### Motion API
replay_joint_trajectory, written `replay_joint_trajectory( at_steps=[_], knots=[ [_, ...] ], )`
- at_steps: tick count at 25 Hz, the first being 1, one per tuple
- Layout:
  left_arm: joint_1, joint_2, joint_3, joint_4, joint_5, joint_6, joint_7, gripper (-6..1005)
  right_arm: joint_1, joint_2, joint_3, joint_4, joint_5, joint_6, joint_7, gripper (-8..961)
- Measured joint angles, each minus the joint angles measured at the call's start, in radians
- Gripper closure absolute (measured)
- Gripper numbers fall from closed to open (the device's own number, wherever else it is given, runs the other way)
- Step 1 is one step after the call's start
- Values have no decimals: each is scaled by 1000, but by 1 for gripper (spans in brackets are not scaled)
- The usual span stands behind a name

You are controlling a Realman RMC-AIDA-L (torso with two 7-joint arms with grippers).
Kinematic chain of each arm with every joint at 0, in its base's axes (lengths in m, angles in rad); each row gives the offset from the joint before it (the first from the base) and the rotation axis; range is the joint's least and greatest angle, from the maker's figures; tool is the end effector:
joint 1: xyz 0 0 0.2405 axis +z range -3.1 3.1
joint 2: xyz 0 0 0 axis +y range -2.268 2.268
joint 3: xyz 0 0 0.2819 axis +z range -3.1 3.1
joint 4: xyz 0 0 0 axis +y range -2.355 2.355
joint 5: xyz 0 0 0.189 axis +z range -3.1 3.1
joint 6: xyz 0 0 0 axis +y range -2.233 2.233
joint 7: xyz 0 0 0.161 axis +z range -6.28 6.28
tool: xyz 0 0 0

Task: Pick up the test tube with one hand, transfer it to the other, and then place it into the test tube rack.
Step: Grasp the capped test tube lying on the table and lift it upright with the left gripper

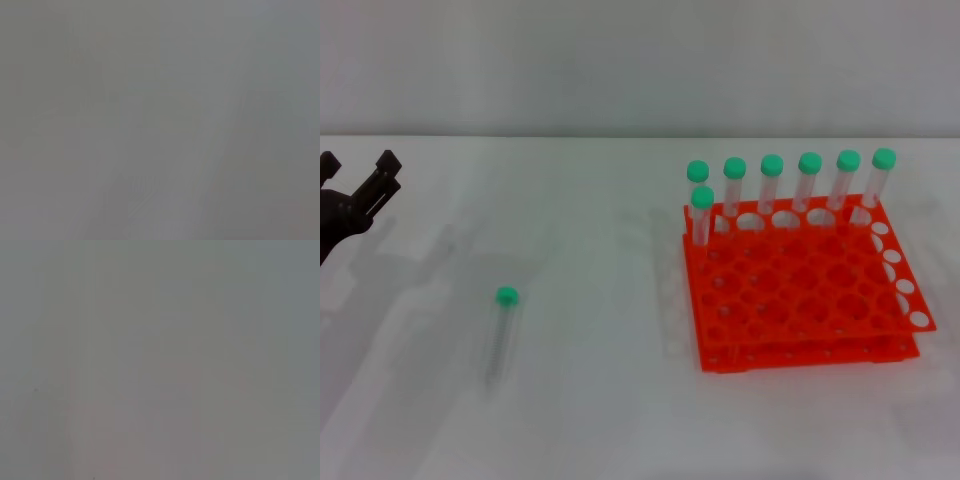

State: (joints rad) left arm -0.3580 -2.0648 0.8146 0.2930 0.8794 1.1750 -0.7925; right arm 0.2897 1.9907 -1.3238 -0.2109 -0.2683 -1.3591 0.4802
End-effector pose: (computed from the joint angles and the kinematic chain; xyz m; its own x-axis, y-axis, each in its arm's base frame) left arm -0.3518 0.3422 0.0311 0.5197 0.0166 0.8542 0.8299 -0.2470 -0.5002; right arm 0.3554 0.3140 0.0563 0.6403 0.1766 -0.7475 -0.7135 -0.2236 -0.6640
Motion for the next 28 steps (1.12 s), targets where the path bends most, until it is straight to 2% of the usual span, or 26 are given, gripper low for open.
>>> replay_joint_trajectory(
  at_steps=[8, 12, 16, 21, 25, 28],
  knots=[
    [2, 1, 2, 0, 2, -1, -9, 115, 0, 4, 0, 1, 0, 0, 0, 88],
    [2, 11, 9, 4, 15, -1, -43, 117, 0, 5, 0, 1, 0, 0, 0, 90],
    [9, 29, 9, 57, 87, -6, -154, 119, -2, 4, 0, 1, 0, 0, -3, 91],
    [32, 54, 6, 243, 298, -52, -460, 121, 5, -7, 0, -3, 0, 1, -26, 93],
    [50, 70, 4, 436, 499, -77, -797, 123, 21, -24, 0, -9, 5, 20, -29, 95],
    [53, 92, 3, 552, 614, -70, -1034, 124, 39, -41, 4, -11, 8, 46, -30, 96]
  ],
)
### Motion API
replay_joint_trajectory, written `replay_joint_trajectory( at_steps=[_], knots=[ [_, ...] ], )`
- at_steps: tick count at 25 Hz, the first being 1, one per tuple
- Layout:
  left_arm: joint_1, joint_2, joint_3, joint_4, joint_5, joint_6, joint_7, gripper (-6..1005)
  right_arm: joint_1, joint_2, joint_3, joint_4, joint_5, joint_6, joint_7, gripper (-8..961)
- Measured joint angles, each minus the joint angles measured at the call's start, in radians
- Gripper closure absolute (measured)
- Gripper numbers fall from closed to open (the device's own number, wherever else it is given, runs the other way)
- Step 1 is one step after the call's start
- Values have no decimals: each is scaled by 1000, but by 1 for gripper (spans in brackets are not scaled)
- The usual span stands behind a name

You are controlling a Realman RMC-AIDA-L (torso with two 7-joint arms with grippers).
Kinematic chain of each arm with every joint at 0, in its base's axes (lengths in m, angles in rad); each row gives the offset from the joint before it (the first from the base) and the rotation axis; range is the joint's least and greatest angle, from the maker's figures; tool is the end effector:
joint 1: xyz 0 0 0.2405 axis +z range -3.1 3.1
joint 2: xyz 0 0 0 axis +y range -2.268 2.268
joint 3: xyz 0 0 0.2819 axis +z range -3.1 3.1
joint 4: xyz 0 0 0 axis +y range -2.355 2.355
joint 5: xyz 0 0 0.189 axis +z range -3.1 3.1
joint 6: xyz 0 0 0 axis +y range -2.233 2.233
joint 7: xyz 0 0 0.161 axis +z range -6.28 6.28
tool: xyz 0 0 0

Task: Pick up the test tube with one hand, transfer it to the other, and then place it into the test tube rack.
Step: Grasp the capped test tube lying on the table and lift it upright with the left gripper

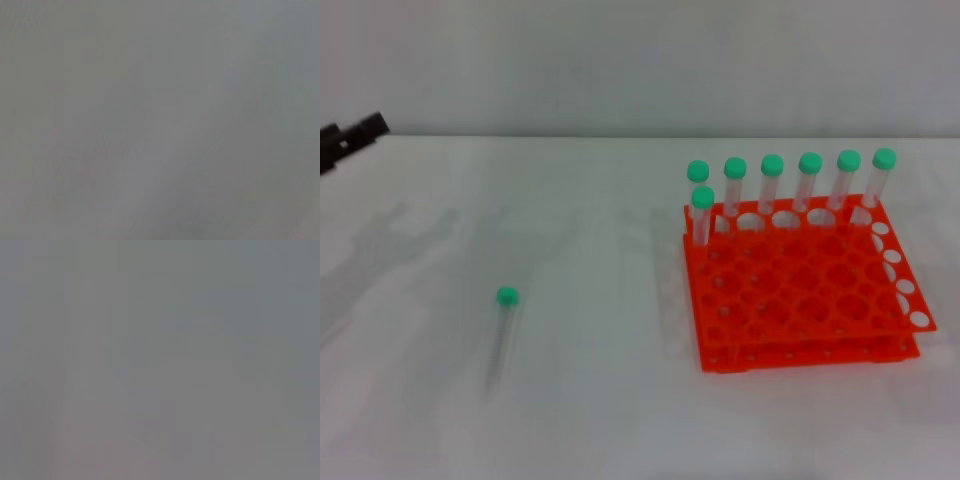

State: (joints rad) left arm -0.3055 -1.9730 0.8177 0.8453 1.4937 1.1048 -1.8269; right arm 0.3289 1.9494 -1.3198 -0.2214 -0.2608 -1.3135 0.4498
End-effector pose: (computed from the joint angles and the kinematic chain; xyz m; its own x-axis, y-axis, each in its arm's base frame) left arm -0.3310 0.3624 0.0969 0.3771 0.3609 0.8530 0.9053 -0.3382 -0.2571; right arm 0.3547 0.3335 0.0750 0.6906 0.1931 -0.6970 -0.6646 -0.2106 -0.7169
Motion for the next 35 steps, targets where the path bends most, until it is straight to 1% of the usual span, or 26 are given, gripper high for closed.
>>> replay_joint_trajectory(
  at_steps=[3, 6, 7, 8, 9, 10, 11, 12, 14, 16, 18, 21, 23, 24, 26, 31, 35],
  knots=[
    [-8, 33, 0, 94, 121, 22, -252, 126, 15, -15, 13, -1, 0, 16, 0, 97],
    [-38, 77, 0, 157, 268, 71, -504, 127, 23, -24, 37, -1, -1, 27, -3, 98],
    [-51, 91, 0, 168, 306, 91, -565, 128, 26, -26, 49, -1, -1, 32, -5, 99],
    [-74, 113, 0, 176, 355, 126, -659, 128, 29, -28, 60, -1, -3, 37, -8, 99],
    [-88, 125, 0, 176, 383, 146, -705, 129, 31, -31, 68, -1, -5, 39, -12, 100],
    [-98, 132, -1, 176, 398, 158, -733, 129, 32, -33, 72, -2, -5, 41, -15, 100],
    [-122, 151, -1, 173, 445, 193, -807, 130, 33, -35, 73, -5, -5, 43, -18, 100],
    [-142, 164, -2, 171, 479, 220, -854, 130, 33, -37, 74, -10, -5, 44, -22, 101],
    [-177, 180, -2, 169, 553, 279, -930, 131, 29, -39, 74, -22, -5, 45, -30, 102],
    [-217, 189, -2, 169, 635, 347, -994, 132, 23, -40, 77, -36, -4, 46, -44, 102],
    [-252, 192, -2, 168, 695, 408, -1035, 133, 22, -40, 91, -39, -5, 46, -57, 103],
    [-319, 188, -2, 146, 786, 502, -1073, 135, 23, -40, 111, -39, -6, 52, -76, 104],
    [-360, 178, 0, 115, 844, 549, -1083, 135, 26, -39, 112, -39, -3, 55, -92, 105],
    [-385, 166, 3, 86, 879, 570, -1087, 136, 27, -39, 112, -40, -2, 56, -98, 106],
    [-416, 152, 5, 42, 919, 588, -1090, 137, 30, -39, 112, -41, -2, 56, -106, 106],
    [-462, 126, 6, -55, 989, 595, -1092, 139, 27, -36, 113, -58, -3, 56, -112, 108],
    [-498, 114, 6, -117, 1040, 594, -1104, 141, 24, -34, 113, -69, -6, 56, -114, 110]
  ],
)
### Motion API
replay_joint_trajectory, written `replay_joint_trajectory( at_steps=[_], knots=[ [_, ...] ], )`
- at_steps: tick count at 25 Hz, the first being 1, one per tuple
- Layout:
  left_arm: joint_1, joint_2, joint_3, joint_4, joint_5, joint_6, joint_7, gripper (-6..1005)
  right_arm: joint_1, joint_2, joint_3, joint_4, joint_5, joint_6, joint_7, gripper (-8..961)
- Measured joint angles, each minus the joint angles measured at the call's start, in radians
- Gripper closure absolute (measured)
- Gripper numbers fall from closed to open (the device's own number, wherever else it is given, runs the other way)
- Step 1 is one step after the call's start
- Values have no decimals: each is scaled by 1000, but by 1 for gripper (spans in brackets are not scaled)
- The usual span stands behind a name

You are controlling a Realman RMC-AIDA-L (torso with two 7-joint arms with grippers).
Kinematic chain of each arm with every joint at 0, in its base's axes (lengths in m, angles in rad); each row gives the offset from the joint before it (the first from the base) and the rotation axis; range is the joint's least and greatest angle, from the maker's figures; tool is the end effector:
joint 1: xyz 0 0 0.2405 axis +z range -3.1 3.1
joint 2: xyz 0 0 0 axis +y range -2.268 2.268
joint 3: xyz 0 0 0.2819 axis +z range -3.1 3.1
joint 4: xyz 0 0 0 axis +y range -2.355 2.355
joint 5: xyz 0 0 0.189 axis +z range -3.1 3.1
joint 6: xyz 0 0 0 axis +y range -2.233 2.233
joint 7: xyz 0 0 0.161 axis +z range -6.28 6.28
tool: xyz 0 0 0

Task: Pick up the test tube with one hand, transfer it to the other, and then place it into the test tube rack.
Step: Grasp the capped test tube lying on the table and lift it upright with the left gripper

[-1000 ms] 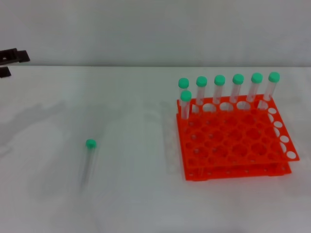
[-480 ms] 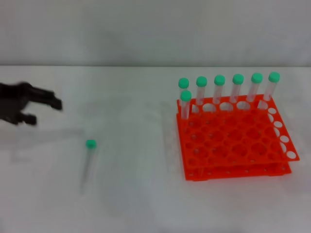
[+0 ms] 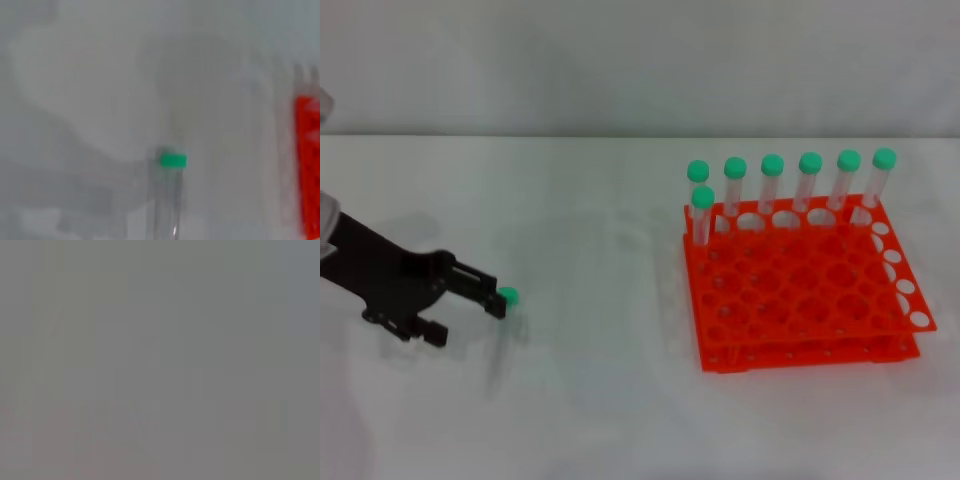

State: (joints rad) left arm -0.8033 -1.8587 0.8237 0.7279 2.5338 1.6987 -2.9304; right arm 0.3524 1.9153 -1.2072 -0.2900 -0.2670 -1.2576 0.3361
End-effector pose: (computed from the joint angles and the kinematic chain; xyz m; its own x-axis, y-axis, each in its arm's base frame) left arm -0.2661 0.3801 0.0451 -0.0609 0.9966 0.0553 0.9755 0.0711 -0.2081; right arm 0.3527 0.3540 0.1170 0.7720 0.2804 -0.5704 -0.5710 -0.0883 -0.8162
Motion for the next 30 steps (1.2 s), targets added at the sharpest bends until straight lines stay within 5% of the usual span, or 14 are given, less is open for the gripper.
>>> replay_joint_trajectory(
  at_steps=[7, 21, 30],
  knots=[
    [-58, -16, 1, -58, 105, -3, -22, 145, -2, 6, 0, -6, -2, 0, -16, 113],
    [-97, -86, 55, -117, 169, -103, -14, 151, -4, 23, 0, -6, -1, 0, -40, 118],
    [-99, -98, 63, -139, 191, -112, -16, 156, -11, 26, 0, -6, -1, -2, -40, 122]
  ],
)
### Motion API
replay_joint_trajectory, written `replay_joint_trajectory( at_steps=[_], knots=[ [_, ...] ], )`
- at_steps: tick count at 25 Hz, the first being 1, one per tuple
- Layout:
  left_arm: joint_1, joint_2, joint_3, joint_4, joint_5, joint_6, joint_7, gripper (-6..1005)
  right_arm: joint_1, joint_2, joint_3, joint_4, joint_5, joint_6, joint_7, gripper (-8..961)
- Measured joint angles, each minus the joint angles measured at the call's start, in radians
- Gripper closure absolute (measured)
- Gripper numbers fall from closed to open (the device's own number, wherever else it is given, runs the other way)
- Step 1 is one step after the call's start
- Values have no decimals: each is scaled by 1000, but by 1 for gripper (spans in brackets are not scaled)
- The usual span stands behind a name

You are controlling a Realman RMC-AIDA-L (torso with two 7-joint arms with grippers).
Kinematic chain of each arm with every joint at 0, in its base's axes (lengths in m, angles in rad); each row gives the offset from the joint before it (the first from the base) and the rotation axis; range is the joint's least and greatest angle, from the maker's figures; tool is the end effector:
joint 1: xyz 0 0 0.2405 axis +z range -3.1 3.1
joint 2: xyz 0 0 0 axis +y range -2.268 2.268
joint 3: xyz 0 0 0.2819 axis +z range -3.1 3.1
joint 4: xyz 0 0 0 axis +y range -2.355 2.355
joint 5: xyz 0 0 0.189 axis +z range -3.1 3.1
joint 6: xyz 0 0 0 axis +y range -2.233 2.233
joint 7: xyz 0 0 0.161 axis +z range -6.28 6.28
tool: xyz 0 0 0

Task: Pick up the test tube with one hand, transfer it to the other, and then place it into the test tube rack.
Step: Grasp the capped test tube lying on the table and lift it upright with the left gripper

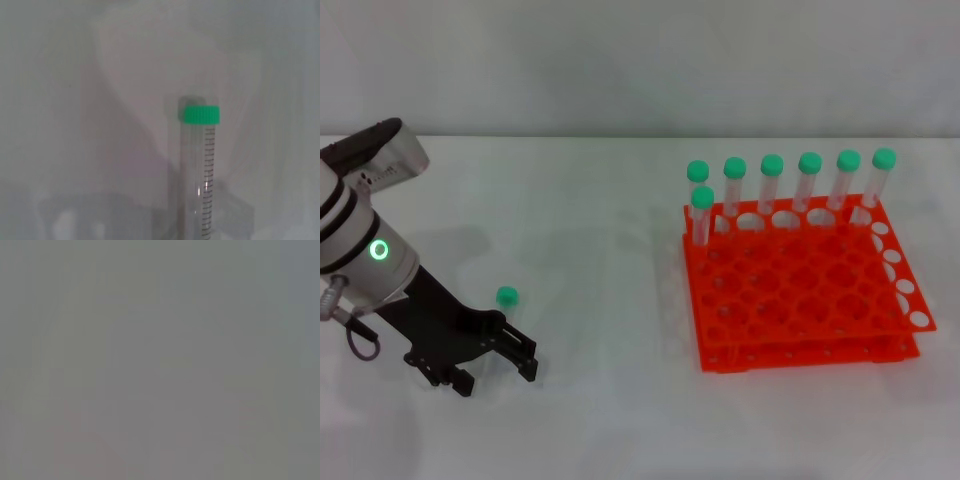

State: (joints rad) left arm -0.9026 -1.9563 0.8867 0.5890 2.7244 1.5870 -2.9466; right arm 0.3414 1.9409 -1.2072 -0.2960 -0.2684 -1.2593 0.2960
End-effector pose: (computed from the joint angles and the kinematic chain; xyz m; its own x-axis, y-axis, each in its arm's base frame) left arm -0.2623 0.3753 -0.0124 -0.0478 0.9960 -0.0749 0.9301 0.0171 -0.3670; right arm 0.3518 0.3495 0.1062 0.7834 0.2770 -0.5564 -0.5581 -0.0805 -0.8258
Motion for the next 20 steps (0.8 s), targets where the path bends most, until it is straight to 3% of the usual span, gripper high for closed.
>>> replay_joint_trajectory(
  at_steps=[7, 13, 20],
  knots=[
    [-2, 1, 2, 0, 5, -2, -10, 159, -1, 0, 0, 0, 0, 0, 0, 125],
    [-3, 1, 2, 0, 46, -5, -12, 385, -4, -1, 0, 0, 0, -1, 0, 127],
    [-2, -1, 1, 0, 59, -14, -10, 441, -1, -1, 0, 0, 0, -1, 0, 130]
  ],
)
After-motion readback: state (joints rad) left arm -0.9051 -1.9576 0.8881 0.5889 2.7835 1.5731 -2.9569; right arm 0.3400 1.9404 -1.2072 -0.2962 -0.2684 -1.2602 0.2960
